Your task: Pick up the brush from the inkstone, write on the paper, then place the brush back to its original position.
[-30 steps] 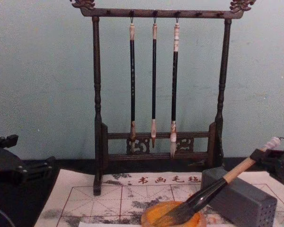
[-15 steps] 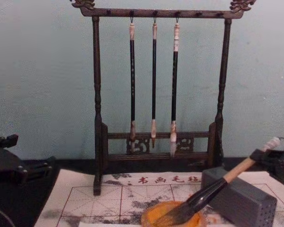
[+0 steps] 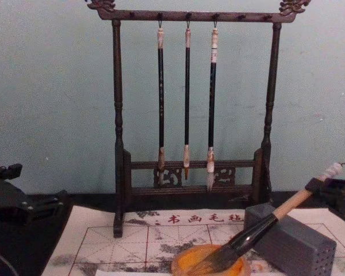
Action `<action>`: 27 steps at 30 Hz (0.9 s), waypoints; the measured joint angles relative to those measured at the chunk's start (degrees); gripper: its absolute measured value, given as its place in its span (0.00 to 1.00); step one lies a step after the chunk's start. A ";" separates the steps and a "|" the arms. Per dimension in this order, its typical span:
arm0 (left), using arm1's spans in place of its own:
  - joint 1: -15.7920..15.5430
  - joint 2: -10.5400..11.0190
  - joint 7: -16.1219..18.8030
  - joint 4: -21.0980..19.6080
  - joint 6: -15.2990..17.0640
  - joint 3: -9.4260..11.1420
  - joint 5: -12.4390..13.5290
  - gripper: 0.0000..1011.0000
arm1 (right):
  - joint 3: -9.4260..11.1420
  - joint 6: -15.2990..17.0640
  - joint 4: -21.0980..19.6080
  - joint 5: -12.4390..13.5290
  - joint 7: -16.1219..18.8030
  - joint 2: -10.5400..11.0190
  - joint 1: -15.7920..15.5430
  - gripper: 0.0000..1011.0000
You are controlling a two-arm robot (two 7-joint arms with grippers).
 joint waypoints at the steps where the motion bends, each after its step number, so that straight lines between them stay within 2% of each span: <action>1: 0.00 0.00 0.00 0.00 0.00 0.00 0.00 0.99 | -0.02 0.06 -0.12 0.28 0.08 0.08 -0.03 0.17; 17: 0.00 0.00 0.00 0.00 0.00 0.00 0.00 0.99 | -0.34 1.83 -2.06 5.26 -0.17 1.75 -0.35 0.17; 27: 0.00 0.00 0.00 0.00 0.00 0.00 0.00 0.99 | -1.44 1.36 -3.53 6.23 0.79 3.16 -0.64 0.17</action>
